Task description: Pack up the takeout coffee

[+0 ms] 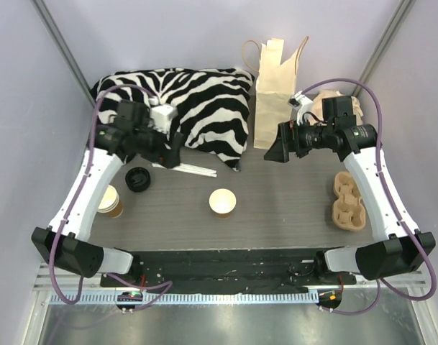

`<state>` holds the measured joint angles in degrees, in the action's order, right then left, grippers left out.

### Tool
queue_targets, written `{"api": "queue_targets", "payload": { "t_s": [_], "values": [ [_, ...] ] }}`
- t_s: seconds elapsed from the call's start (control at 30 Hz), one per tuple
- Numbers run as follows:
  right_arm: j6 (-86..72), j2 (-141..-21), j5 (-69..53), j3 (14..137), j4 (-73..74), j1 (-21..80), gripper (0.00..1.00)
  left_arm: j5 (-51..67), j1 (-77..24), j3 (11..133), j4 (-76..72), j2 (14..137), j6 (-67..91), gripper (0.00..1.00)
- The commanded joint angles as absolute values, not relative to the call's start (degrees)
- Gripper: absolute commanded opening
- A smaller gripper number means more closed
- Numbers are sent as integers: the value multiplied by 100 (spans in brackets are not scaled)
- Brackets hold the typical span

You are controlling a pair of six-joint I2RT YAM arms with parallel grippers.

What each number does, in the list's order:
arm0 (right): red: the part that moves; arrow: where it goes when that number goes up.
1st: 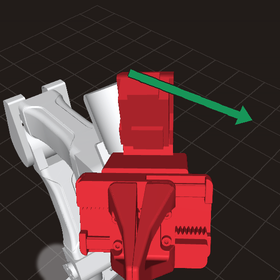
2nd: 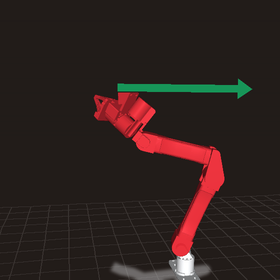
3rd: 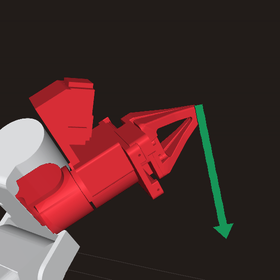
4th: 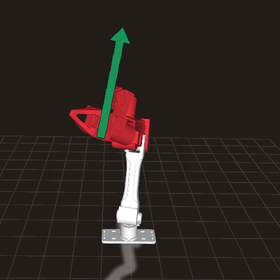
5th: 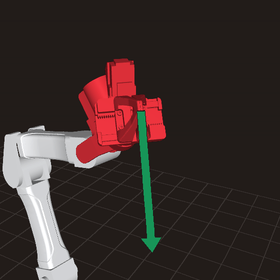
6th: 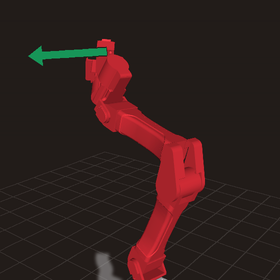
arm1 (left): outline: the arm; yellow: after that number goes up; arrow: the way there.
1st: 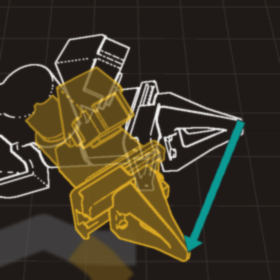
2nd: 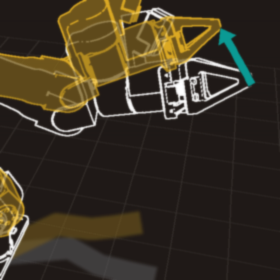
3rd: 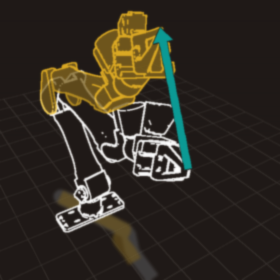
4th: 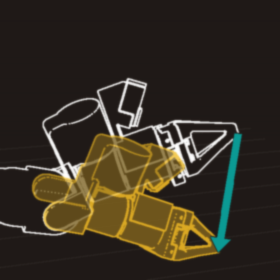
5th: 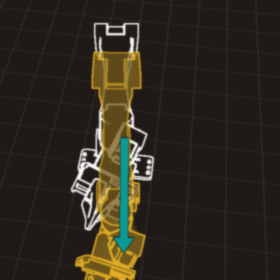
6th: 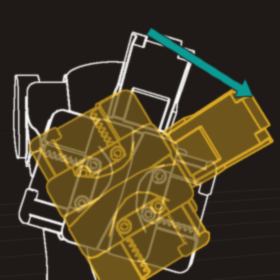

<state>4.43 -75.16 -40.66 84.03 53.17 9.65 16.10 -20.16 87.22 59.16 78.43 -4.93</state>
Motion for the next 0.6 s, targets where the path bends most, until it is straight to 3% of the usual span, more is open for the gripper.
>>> {"api": "queue_targets", "payload": {
  "t_s": [0.0, 0.13, 0.4, 0.5, 0.57],
  "values": [
    [501, -7769, -4430, 8543, 5054, 1063, 93, 2354, -653, 8737, 6582, 7506, -386, 100],
    [440, -8129, -4088, 8666, 4870, 1589, 92, 1455, -115, 8376, 6933, 7707, -703, 100],
    [-482, -9138, -3648, 8859, 3642, 2935, 89, 1459, 360, 7675, 6470, 7893, -756, 96],
    [-1088, -9552, -3630, 9043, 3027, 3198, 87, 1274, 308, 7401, 6144, 8111, -809, 85],
    [-1527, -10009, -3665, 9184, 2752, 3304, 84, 1266, 221, 7365, 6003, 8401, -791, 71]
  ]
}}
